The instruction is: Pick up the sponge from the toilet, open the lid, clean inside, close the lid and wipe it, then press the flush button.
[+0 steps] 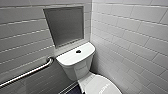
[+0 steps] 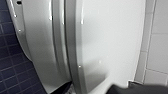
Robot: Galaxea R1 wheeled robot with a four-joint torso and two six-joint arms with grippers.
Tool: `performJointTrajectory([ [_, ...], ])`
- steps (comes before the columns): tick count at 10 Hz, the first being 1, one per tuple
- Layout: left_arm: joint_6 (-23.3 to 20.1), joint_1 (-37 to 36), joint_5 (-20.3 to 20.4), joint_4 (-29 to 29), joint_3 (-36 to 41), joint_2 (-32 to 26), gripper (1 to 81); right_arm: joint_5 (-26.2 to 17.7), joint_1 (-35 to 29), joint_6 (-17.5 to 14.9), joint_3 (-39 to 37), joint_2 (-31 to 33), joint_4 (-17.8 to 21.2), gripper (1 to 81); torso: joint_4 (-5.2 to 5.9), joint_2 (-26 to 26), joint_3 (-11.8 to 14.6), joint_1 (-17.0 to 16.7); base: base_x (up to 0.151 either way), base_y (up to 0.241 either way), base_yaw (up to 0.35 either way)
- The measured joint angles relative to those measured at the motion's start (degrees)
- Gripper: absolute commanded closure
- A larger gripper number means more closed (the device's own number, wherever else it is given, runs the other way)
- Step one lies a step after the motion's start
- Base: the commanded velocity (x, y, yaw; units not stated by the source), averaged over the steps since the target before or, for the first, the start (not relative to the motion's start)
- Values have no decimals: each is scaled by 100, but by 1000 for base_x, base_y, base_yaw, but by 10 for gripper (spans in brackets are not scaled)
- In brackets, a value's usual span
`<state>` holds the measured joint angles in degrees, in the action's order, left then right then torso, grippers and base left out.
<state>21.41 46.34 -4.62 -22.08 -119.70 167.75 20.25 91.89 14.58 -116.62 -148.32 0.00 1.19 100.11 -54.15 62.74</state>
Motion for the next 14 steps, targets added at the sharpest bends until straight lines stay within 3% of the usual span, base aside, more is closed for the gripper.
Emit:
performJointTrajectory([
  [7, 144, -213, -762, -177, -749, 372, 10, 1, 0, 0, -6, -13, 0, 811, 0, 0, 5, 0, 0, 0, 0],
  [14, 98, -190, -282, -156, 267, -118, 10, -5, -2, 0, -251, -187, 0, 811, 0, 0, -2, 2, 0, 0, 0],
])
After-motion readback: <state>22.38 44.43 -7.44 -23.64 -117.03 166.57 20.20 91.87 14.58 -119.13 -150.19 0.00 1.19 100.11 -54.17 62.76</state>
